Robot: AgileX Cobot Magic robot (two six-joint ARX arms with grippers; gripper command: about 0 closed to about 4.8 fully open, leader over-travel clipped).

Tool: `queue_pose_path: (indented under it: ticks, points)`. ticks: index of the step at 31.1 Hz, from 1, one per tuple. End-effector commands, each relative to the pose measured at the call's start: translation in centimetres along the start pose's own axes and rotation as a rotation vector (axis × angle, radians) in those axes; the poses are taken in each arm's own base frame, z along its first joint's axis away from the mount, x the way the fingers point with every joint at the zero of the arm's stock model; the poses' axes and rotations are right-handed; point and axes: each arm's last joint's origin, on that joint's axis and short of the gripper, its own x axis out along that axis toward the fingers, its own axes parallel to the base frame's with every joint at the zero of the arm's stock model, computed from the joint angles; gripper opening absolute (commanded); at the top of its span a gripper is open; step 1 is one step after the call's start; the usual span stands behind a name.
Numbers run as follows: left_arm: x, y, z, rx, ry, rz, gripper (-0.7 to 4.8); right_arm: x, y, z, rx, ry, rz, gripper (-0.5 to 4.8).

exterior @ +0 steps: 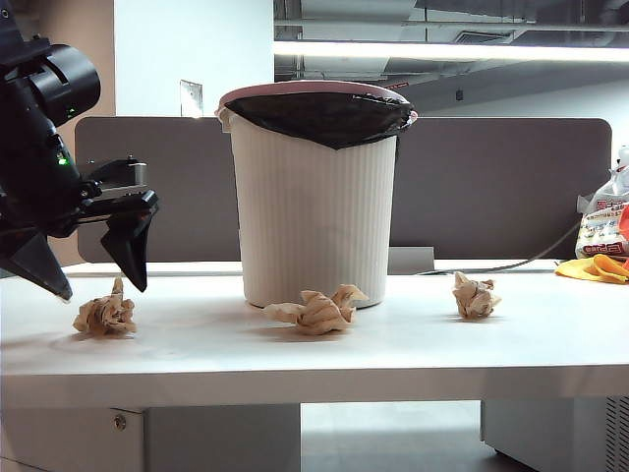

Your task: Pick up all the trash on the table and put it in the trash can.

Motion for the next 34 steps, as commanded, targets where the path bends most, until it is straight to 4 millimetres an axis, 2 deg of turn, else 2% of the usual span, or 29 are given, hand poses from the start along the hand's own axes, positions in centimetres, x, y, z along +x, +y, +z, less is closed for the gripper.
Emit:
queue_pose_path:
  ticks: [1, 6, 7, 8, 9, 11, 12, 17, 21, 23, 27, 32, 34]
  points:
    - [0.2, 0.0, 0.0, -0.004, 0.012, 0.004, 4.79, -0.2, -0.1, 0.7, -0.019, -0.057, -0.014, -0.07]
    - [0.9, 0.1, -0.5, -0.007, 0.052, 0.006, 4.79, -0.3, -0.1, 0.9, -0.023, -0.074, -0.015, -0.07]
    - [1.0, 0.1, -0.5, -0.008, 0.061, 0.007, 4.26, -0.3, -0.1, 0.9, -0.023, -0.074, -0.015, -0.07]
    - [1.1, 0.1, -0.6, -0.009, 0.067, 0.007, 3.39, -0.3, -0.1, 0.9, -0.023, -0.074, -0.015, -0.07]
    - [1.3, 0.1, -0.7, -0.023, 0.078, 0.008, 2.09, -0.3, -0.1, 0.9, -0.023, -0.074, -0.015, -0.07]
    - [1.5, 0.2, -0.9, -0.051, 0.089, 0.01, 0.19, -0.3, -0.1, 0.9, -0.023, -0.074, -0.015, -0.07]
    - [1.6, 0.2, -0.9, -0.061, 0.09, 0.01, -0.04, -0.3, -0.1, 0.9, -0.023, -0.074, -0.015, -0.07]
    - [1.4, 0.0, -0.5, -0.063, 0.074, -0.026, -0.05, -0.4, 0.0, 0.9, -0.024, -0.079, -0.015, -0.07]
    - [0.2, -0.5, 1.2, -0.062, 0.022, -0.135, -0.05, -1.6, 0.0, 1.5, -0.031, -0.117, -0.047, -0.07]
    - [-1.1, -1.0, 2.6, -0.057, -0.03, -0.184, -0.05, -2.5, 0.0, 1.9, -0.034, -0.147, -0.078, -0.07]
    - [-5.4, -2.1, 5.7, -0.025, -0.193, -0.239, -0.05, -5.3, -0.5, 3.0, -0.026, -0.205, -0.185, -0.07]
    - [-10.8, -3.9, 9.7, 0.061, -0.469, -0.315, -0.05, -9.2, -1.9, 5.0, -0.067, -0.136, -0.356, -0.07]
    - [-12.7, -5.2, 11.2, 0.1, -0.568, -0.352, -0.05, -10.7, -2.3, 6.1, -0.091, -0.138, -0.412, -0.07]
